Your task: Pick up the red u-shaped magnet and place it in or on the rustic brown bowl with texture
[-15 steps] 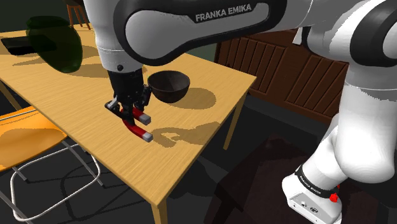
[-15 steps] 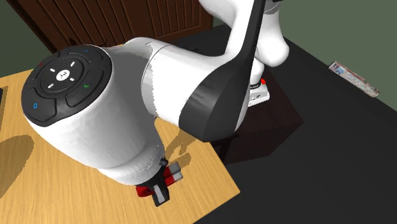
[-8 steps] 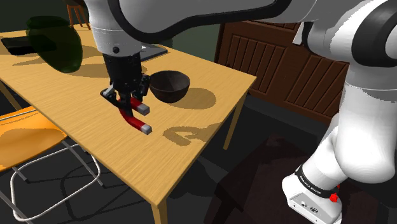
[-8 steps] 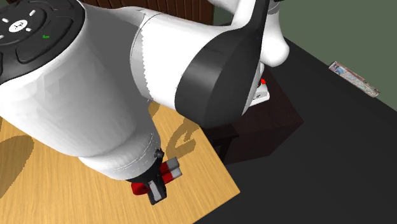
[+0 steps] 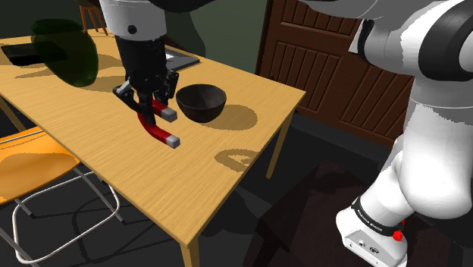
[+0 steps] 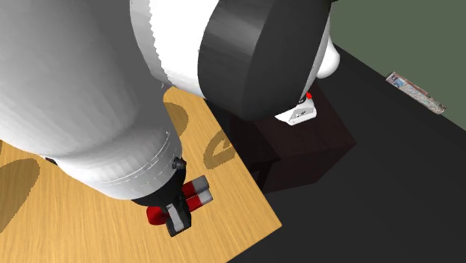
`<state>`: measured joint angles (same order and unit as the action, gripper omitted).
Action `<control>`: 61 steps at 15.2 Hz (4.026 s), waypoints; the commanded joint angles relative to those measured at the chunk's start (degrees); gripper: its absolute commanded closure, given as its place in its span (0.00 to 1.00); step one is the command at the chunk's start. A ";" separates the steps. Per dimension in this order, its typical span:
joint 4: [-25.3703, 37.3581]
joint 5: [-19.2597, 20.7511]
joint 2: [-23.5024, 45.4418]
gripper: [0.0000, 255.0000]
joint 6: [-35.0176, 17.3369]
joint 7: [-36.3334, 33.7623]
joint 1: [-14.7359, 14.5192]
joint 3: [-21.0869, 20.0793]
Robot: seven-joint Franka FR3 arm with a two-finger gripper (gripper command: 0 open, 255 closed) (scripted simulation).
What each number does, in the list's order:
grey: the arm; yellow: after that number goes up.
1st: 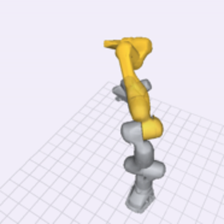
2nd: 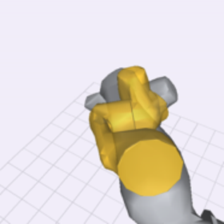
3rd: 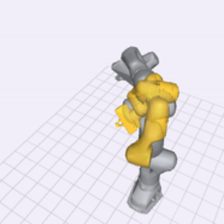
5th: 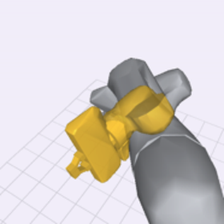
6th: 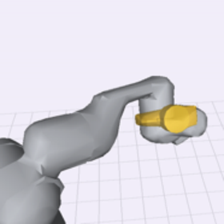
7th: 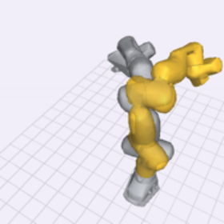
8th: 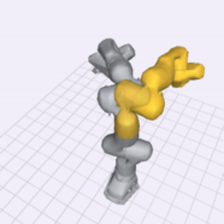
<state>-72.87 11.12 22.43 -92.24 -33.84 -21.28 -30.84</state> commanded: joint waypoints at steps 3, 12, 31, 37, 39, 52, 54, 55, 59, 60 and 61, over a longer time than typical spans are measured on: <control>5.01 0.61 1.31 1.00 3.78 -0.02 -1.04 0.03; 15.71 1.94 4.12 1.00 11.63 1.20 -2.63 0.47; 30.09 2.28 10.10 1.00 19.09 24.16 12.00 6.25; 15.83 0.06 4.59 1.00 10.46 23.83 15.68 5.60; 12.48 -0.39 3.50 1.00 8.20 23.82 16.42 5.52; 0.38 -1.60 0.47 1.00 -0.91 23.78 18.61 5.45; 0.38 -1.60 0.47 1.00 -0.91 23.78 18.61 5.45; 0.38 -1.60 0.47 1.00 -0.91 23.78 18.61 5.45; 0.38 -1.60 0.47 0.00 -0.91 23.78 18.61 5.45; 0.38 -1.60 0.47 0.00 -0.91 23.78 18.61 5.45; 0.38 -1.60 0.47 0.00 -0.91 23.78 18.61 5.45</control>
<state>-72.50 9.52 22.90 -93.15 -10.06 -2.67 -25.39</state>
